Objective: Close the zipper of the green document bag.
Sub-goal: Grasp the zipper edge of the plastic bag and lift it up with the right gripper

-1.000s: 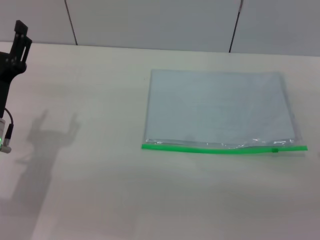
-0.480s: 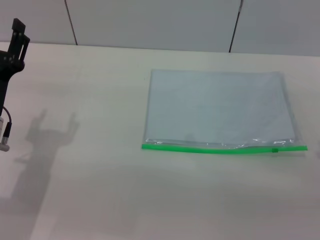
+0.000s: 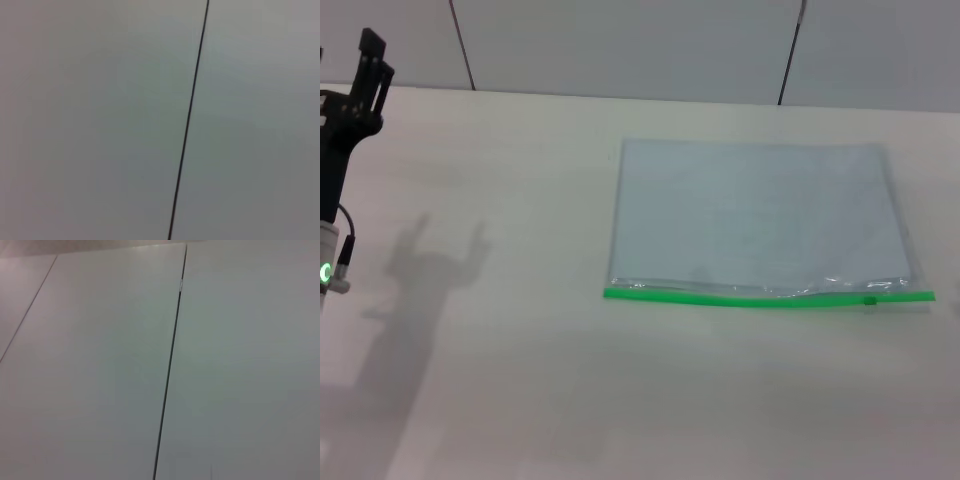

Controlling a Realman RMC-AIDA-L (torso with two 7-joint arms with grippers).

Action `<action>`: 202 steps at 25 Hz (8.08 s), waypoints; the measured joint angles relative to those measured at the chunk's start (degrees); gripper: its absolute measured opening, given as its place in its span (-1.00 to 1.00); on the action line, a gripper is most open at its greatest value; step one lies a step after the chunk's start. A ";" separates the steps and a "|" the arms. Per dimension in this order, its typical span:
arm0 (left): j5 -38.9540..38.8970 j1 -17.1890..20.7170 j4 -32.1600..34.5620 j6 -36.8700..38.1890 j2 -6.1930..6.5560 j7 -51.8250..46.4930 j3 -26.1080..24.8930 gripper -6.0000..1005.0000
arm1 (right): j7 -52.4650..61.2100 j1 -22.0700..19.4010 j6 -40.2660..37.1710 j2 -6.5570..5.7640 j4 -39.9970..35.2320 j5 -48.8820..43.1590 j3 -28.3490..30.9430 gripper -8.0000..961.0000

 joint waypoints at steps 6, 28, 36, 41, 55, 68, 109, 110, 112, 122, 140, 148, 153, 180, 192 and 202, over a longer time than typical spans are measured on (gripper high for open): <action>0.24 -1.30 0.05 -1.36 0.03 0.00 0.09 0.53 | 0.04 0.00 0.32 0.00 -0.19 0.19 0.00 0.82; 0.60 -3.21 -0.70 -1.94 -0.05 0.00 3.83 0.53 | -0.02 -1.87 4.21 0.00 0.51 0.39 0.56 0.82; 1.07 -3.41 -0.90 -1.94 -0.01 0.00 3.83 0.53 | -0.37 -1.41 4.32 0.00 1.47 0.39 0.63 0.82; 1.10 -3.44 -0.90 -1.93 0.01 0.00 3.83 0.53 | -0.41 -1.16 4.38 0.00 1.81 0.38 0.62 0.82; 1.11 -3.57 -0.99 -1.92 0.03 0.00 3.83 0.53 | -0.42 -0.62 10.07 -0.05 1.82 -0.17 0.22 0.82; 1.11 -3.60 -1.12 -1.58 -0.03 -0.20 3.83 0.53 | -0.34 -0.54 10.39 0.00 1.46 0.15 0.23 0.82; 1.10 -3.67 -1.11 -1.58 -0.05 -0.11 3.83 0.53 | 0.03 -0.54 9.77 0.00 1.56 0.28 0.62 0.82; 1.10 -3.67 -1.11 -1.58 -0.06 -0.11 3.83 0.53 | 0.03 -0.54 9.77 0.00 1.56 0.28 0.62 0.82; 1.10 -3.66 -1.11 -1.58 -0.05 -0.09 3.82 0.53 | 0.02 -0.54 9.77 0.00 1.55 0.28 0.62 0.82; 1.10 -3.65 -1.11 -1.49 -0.06 -0.10 3.83 0.53 | 0.02 -0.54 9.77 0.00 1.47 0.28 0.62 0.82; 1.11 -3.65 -1.11 -1.38 -0.05 -0.11 3.83 0.53 | 0.02 -0.55 9.68 0.00 1.51 0.37 0.62 0.82; 1.10 -3.65 -1.11 -1.41 -0.05 -0.22 3.82 0.53 | 0.02 -0.54 9.68 0.00 1.47 0.37 0.61 0.82; 1.11 -3.65 -1.11 -1.41 -0.05 -0.20 3.83 0.53 | 0.02 -0.54 9.68 0.00 1.40 0.37 0.62 0.82; 0.85 -3.62 -0.75 -1.59 0.04 -0.09 3.57 0.53 | -46.77 -5.41 22.68 0.72 2.69 0.22 -1.46 0.82; 0.58 -3.20 -0.67 -1.54 0.12 -0.09 3.29 0.53 | -58.28 -6.19 31.69 0.79 2.69 0.27 -1.61 0.82; 0.57 -3.22 -0.68 -1.40 0.13 -0.09 3.29 0.53 | -64.12 -7.38 33.73 0.85 0.06 -0.09 -2.89 0.82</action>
